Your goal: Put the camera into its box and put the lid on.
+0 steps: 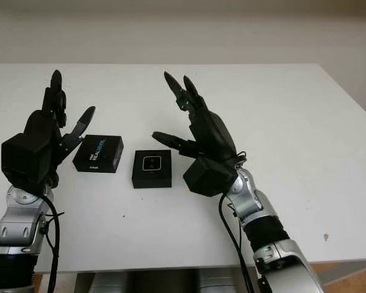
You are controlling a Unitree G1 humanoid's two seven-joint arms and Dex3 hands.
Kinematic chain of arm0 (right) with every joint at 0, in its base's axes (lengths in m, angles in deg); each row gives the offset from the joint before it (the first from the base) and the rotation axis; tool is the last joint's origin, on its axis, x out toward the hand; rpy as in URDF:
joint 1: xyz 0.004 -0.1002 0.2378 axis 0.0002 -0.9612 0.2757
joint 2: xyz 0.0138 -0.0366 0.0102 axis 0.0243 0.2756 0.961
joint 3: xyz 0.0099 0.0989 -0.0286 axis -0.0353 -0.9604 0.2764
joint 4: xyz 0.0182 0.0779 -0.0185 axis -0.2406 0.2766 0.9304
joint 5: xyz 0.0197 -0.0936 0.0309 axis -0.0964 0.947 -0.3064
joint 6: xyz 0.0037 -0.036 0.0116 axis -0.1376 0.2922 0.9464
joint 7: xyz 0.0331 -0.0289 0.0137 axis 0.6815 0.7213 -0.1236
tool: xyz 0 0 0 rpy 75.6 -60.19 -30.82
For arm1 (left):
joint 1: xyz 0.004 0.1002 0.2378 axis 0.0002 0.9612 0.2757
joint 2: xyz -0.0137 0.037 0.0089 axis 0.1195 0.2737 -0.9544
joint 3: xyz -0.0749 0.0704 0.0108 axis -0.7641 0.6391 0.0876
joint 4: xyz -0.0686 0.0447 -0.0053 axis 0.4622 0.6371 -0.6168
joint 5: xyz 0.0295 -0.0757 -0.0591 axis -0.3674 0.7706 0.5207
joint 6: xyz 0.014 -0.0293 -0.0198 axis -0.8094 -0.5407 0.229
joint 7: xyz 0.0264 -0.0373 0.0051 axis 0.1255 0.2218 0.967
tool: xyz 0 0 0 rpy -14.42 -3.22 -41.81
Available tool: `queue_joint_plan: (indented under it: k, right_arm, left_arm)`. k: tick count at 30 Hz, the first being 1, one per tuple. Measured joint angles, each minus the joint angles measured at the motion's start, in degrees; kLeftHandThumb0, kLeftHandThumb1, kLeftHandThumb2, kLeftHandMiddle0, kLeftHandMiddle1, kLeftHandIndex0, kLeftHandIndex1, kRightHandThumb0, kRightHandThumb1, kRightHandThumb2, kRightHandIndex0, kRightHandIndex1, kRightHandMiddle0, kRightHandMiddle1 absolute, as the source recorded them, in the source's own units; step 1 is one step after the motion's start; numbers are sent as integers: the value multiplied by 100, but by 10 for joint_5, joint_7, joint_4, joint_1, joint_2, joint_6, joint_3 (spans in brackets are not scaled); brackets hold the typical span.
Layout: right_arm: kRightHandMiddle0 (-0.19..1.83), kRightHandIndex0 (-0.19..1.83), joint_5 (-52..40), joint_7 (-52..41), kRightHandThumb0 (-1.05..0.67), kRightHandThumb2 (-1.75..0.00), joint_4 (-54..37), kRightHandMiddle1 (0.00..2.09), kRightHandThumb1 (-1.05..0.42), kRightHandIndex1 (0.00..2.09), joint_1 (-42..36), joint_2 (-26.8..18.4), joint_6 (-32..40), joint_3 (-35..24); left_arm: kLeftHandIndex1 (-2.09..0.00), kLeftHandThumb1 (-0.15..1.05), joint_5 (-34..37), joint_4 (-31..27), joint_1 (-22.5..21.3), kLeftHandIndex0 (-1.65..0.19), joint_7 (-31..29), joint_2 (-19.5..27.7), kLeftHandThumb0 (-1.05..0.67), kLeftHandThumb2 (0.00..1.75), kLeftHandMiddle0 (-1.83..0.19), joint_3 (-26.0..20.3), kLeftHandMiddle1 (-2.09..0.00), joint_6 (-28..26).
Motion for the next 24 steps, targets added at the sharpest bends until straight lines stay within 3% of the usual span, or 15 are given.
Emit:
queue_joint_plan:
  k: [5,8,16,24]
  right_arm:
    - [2,-2,0,-21,-69,-32,-12,10,-105,8,-2,-2,-1,13]
    - [-1,-3,-65,-76,-71,-40,-19,8,-105,7,-3,7,27,1]
    - [-1,-3,-266,-223,-69,-51,-56,7,-105,6,1,16,188,-89]
    - [-11,-12,-368,-275,-63,-62,-60,3,-105,2,31,13,278,-158]
  left_arm:
    - [-5,105,-1,0,0,11,-4,2,-62,29,9,0,-5,-3]
    - [-3,105,1,0,1,17,-41,25,-69,22,14,0,-4,5]
    - [-4,101,-59,21,-12,19,-214,228,-89,6,19,22,0,59]
    - [-5,95,-130,96,-90,16,-319,335,-87,4,18,88,-2,155]
